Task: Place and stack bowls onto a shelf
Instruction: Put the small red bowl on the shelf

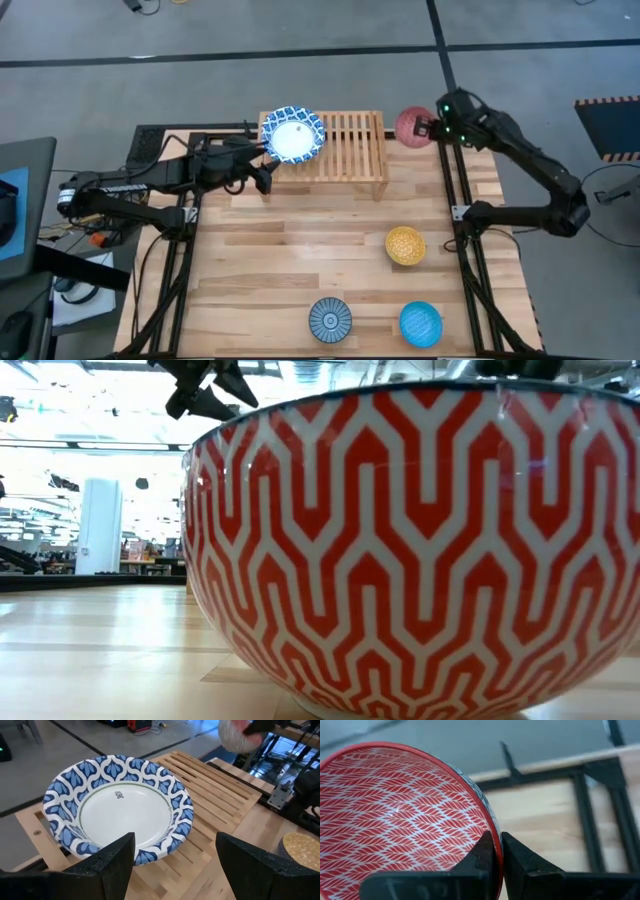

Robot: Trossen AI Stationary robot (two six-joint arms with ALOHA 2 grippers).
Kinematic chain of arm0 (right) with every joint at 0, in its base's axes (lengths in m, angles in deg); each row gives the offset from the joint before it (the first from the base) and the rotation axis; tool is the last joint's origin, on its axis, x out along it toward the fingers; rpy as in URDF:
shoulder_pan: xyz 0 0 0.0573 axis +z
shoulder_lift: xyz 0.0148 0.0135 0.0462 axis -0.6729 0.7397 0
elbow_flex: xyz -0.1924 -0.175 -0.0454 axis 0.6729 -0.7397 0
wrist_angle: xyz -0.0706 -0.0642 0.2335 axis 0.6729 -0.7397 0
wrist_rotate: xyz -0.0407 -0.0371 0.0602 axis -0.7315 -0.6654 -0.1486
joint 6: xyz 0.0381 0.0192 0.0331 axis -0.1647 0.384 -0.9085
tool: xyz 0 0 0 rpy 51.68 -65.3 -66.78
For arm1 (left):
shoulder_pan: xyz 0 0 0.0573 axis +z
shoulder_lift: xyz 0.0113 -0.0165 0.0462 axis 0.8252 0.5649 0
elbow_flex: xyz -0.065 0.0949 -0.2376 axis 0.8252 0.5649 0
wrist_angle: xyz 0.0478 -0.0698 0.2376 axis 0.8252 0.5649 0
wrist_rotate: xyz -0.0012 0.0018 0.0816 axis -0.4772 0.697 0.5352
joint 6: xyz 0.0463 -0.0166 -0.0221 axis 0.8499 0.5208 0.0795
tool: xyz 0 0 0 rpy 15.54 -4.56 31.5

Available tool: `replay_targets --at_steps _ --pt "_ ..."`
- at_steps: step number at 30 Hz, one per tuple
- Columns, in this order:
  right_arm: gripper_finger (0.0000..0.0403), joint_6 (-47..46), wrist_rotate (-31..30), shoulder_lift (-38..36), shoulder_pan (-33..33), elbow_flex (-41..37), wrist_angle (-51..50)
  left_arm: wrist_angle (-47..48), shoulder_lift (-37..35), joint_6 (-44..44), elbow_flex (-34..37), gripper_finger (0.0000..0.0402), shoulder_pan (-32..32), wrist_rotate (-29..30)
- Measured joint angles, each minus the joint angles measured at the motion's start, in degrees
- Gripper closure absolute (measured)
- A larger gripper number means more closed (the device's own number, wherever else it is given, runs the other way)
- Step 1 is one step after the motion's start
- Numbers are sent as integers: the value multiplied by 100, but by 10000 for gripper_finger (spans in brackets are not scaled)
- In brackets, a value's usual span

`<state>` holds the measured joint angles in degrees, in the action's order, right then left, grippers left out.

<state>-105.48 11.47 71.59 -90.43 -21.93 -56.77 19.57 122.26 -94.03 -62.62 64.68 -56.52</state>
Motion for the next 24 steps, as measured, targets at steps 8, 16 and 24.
replay_targets --at_steps 8,16,24 --pt "359 -129 13 909 1190 1123 2 0 0 89 -2 141 158 -237" --pt "359 427 76 1879 1804 1758 32 21 0 76 -2 141 158 -341" --pt "359 633 407 2651 1917 2061 -36 488 0 -348 -2 141 156 -517"
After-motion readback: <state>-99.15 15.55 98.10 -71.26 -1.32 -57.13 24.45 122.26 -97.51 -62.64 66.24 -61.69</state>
